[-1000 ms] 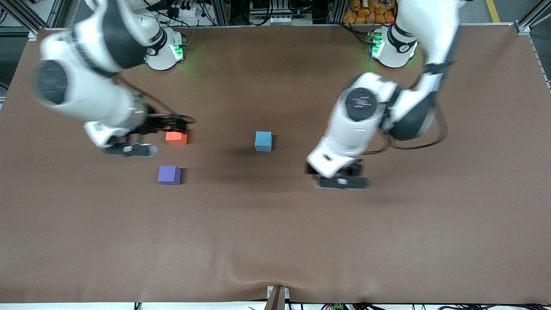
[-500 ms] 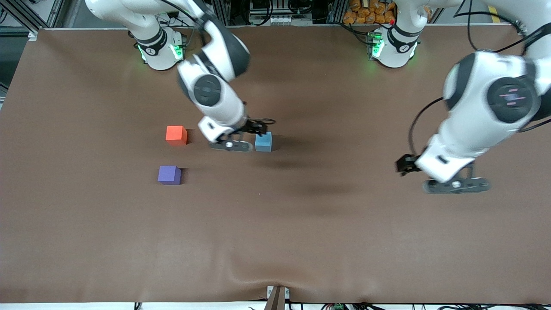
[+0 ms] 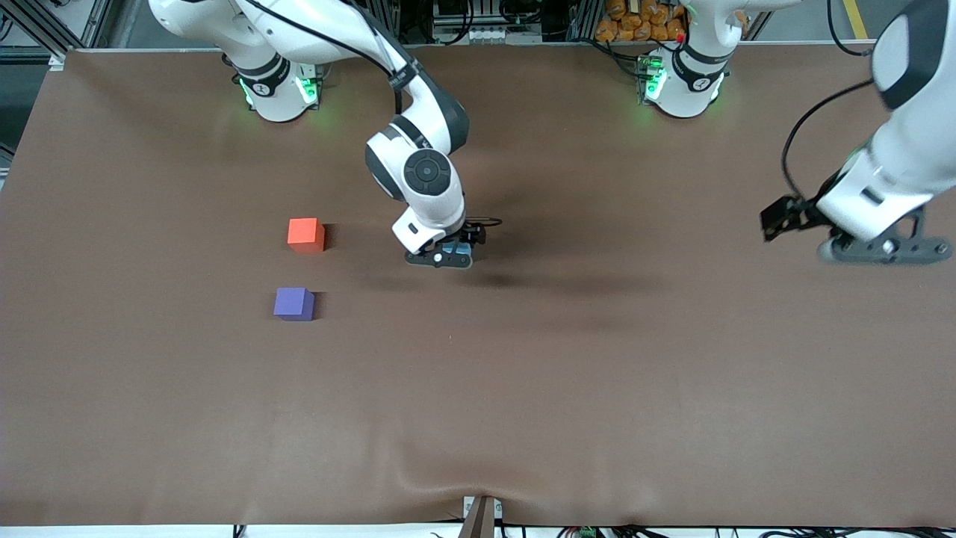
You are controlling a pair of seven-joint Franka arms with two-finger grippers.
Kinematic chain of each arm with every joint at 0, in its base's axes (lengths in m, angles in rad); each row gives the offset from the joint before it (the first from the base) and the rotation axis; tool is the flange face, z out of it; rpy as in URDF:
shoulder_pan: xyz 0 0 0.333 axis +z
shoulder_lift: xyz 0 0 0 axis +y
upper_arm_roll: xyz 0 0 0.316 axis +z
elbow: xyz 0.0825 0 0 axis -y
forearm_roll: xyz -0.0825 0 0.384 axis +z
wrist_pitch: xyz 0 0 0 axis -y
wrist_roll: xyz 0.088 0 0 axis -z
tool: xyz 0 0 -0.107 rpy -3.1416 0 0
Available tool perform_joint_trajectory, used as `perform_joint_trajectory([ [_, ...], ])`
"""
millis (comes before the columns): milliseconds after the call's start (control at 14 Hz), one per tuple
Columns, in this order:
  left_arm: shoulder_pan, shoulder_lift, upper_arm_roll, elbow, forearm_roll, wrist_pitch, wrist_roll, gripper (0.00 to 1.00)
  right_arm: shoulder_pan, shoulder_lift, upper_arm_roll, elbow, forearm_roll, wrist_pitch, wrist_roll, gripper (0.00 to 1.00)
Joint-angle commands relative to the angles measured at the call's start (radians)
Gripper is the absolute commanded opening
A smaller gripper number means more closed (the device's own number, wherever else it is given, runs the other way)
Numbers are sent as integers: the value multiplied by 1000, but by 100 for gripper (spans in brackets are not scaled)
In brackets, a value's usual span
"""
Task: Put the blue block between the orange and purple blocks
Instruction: 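Grasp the blue cube with the right gripper while the left gripper withdraws, then carry the blue cube with the right gripper toward the orange cube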
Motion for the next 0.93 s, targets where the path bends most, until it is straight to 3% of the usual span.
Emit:
perform_joint_trajectory([
  [0, -26, -90, 52, -80, -32, 7, 49, 100, 24, 36, -11, 22, -20, 12, 52, 100],
  [143, -25, -97, 54, -74, -35, 5, 43, 100, 39, 55, -14, 20, -21, 13, 52, 100],
  [214, -25, -111, 54, -68, -35, -17, 37, 100, 38, 62, -14, 20, -32, 24, 52, 79],
  [286, -26, -111, 54, -44, -35, -46, 38, 100, 36, 63, -12, 20, -52, 25, 46, 49],
  [357, -26, -108, 55, -15, -37, -69, 38, 100, 30, 61, -11, 26, -53, 16, 47, 9],
  [429, -34, -102, 64, 12, -46, -82, 37, 100, 29, 56, -11, 31, -52, 13, 50, 0],
  [571, -55, -97, 69, 23, -64, -91, 6, 100, 6, 15, -12, 37, -53, -37, 32, 0],
  [714, -66, -97, 71, 30, -63, -106, -17, 100, -56, -45, -12, 94, -49, -239, -18, 0],
  [857, -54, -96, 71, 73, -64, -171, -15, 100, -117, -127, -15, 64, -53, -300, -42, 0],
])
